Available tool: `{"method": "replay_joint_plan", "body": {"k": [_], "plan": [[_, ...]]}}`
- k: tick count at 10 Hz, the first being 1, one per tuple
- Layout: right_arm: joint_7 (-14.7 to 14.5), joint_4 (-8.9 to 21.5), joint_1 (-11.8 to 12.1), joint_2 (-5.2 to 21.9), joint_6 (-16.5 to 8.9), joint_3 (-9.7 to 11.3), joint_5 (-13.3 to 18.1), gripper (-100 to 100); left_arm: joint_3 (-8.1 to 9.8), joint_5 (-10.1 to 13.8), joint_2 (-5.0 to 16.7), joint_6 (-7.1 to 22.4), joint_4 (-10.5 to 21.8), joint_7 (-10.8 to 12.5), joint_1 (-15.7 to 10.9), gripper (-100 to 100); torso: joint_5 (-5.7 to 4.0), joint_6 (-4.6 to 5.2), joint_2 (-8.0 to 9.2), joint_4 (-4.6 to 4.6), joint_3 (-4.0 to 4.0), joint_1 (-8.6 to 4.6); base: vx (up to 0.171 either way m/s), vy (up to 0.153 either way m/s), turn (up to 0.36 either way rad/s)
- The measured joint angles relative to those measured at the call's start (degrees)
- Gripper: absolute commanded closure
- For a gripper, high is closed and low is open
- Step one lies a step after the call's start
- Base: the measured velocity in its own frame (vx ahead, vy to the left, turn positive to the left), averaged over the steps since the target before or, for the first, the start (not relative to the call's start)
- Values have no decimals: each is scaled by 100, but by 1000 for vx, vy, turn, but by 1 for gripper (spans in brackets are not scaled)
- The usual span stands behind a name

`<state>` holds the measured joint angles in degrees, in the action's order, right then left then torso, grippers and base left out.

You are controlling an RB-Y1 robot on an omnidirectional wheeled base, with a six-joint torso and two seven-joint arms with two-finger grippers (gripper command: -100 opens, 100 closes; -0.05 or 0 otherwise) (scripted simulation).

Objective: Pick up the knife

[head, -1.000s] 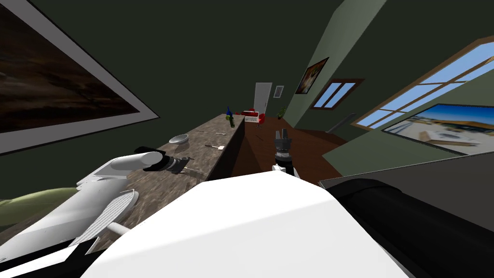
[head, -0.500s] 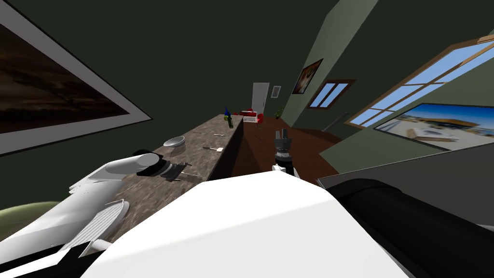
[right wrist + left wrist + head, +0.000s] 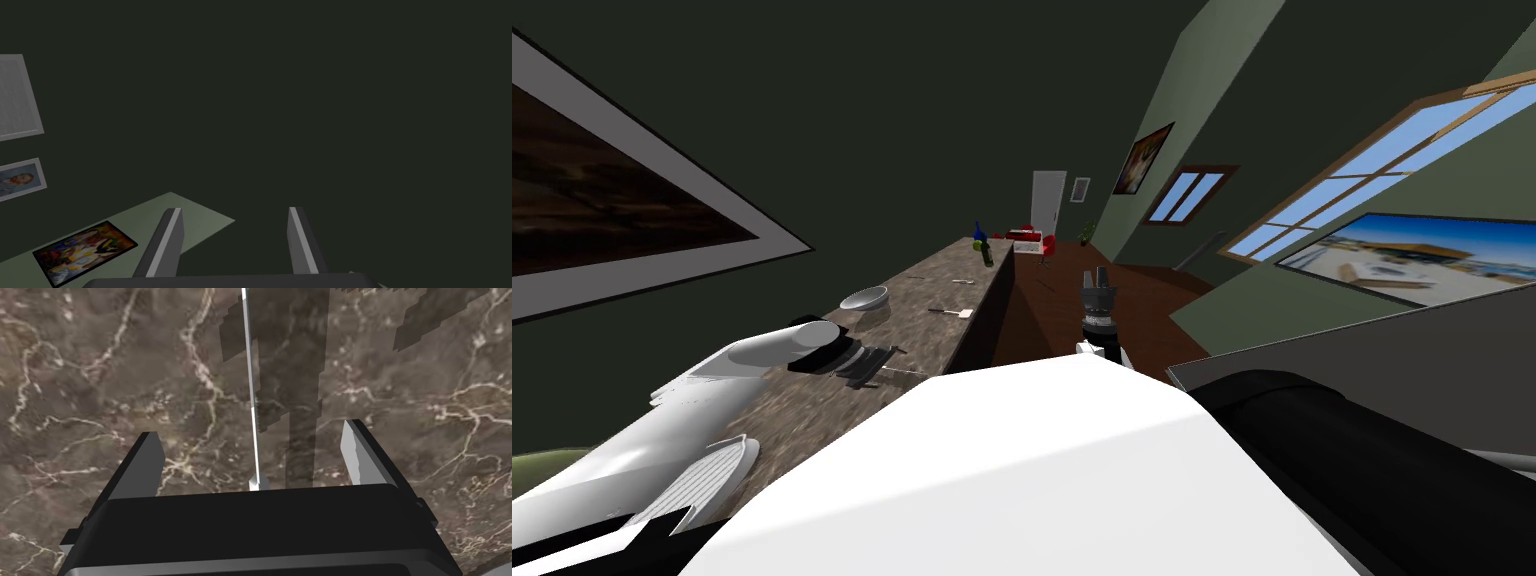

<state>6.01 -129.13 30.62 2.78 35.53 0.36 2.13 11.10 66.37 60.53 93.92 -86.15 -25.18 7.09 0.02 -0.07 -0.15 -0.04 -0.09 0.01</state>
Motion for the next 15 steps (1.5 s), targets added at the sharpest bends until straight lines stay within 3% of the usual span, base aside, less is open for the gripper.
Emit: {"method": "replay_joint_plan", "body": {"k": [1,14,15], "plan": [[0,0,0,0,0,0,0,0,1,0,0,-2,-1,1,0,-100,-1,0,6,2,4,-3,-17,-6,-60],[0,0,-1,0,0,0,0,0,-1917,1468,1109,-1648,1345,-55,-458,-100,-2,-2,28,7,17,-6,-42,-11,-69],[0,0,0,0,0,0,0,0,-1928,1472,1111,-1663,1355,-60,-462,100,-1,-2,20,6,12,-4,0,0,0]]}}
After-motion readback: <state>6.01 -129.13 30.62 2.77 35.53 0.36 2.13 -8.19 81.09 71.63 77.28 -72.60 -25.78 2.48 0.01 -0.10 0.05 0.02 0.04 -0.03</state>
